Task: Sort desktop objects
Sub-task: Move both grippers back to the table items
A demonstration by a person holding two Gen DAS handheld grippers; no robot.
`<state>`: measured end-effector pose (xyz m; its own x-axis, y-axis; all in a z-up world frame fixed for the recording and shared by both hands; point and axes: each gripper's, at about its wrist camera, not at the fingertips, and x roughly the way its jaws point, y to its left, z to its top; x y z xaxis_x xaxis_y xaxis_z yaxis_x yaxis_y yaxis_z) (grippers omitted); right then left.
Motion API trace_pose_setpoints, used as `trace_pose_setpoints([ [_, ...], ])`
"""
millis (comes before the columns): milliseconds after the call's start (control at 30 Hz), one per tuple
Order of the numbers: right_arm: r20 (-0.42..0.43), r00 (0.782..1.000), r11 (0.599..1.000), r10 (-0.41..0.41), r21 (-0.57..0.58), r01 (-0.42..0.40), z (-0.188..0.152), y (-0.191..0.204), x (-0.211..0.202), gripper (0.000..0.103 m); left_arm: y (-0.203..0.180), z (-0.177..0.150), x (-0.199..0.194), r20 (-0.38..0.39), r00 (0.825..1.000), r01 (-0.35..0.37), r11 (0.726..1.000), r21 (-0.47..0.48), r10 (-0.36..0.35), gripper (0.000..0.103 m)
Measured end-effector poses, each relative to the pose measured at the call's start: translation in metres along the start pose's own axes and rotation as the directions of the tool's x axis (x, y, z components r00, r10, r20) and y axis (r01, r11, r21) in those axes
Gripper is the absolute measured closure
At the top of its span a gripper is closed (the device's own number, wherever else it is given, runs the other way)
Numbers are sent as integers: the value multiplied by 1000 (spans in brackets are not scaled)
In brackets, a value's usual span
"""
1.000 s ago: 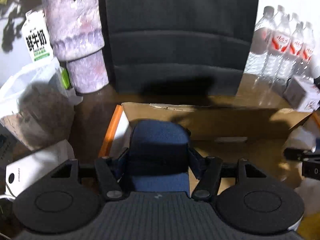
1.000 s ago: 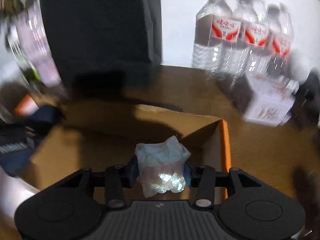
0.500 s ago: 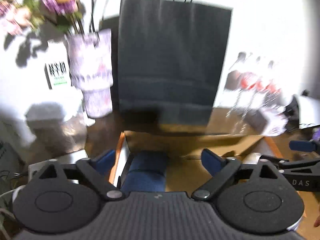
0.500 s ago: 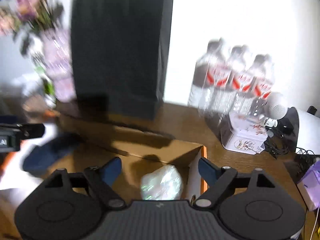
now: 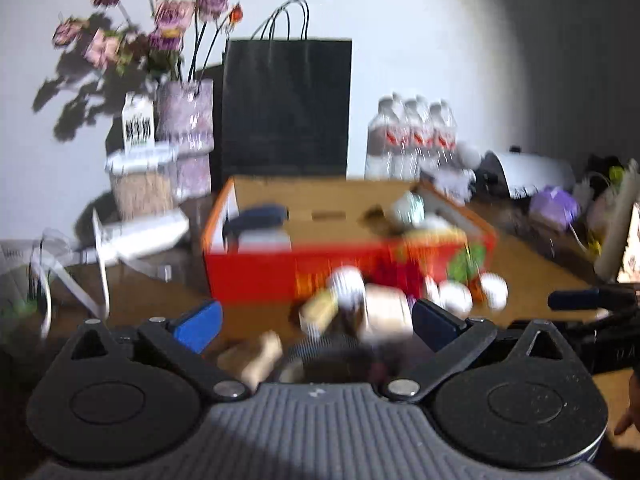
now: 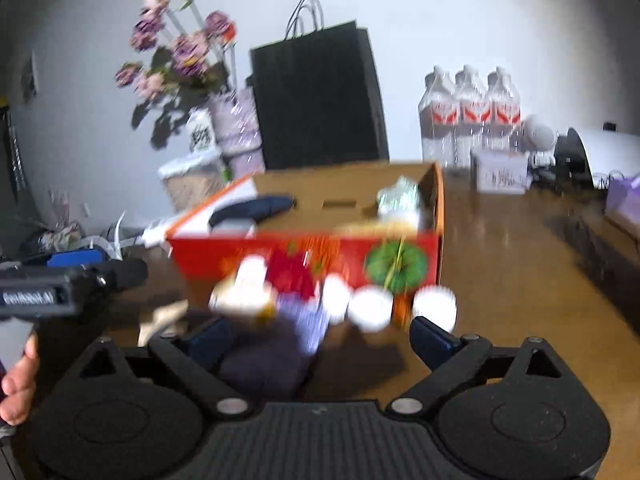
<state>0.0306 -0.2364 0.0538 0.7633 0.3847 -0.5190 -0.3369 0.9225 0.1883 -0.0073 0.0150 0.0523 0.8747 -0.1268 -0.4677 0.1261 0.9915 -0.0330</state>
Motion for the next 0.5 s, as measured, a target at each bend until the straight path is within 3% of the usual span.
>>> trace_pose_setpoints([
  [100,-15,1000,1000,5,12,-5,-22,4,-4,6,-4,-27,-2,-50,997,52,999,13,-51,0],
  [233,-41,999,999,14,32,-13,-36,5,-1,6,-7,-40,1,-58,998,-17,998,59,20,0],
  [367,-47,999,999,-25,27,26,-45,7,3,6,-3,-48,6,-99,995,3,1000,0,-3,0],
  [500,-55,998,999,-7,37,9,-49,5,3,6,-5,-49,11,-128,992,-7,1000,-1,7,0],
])
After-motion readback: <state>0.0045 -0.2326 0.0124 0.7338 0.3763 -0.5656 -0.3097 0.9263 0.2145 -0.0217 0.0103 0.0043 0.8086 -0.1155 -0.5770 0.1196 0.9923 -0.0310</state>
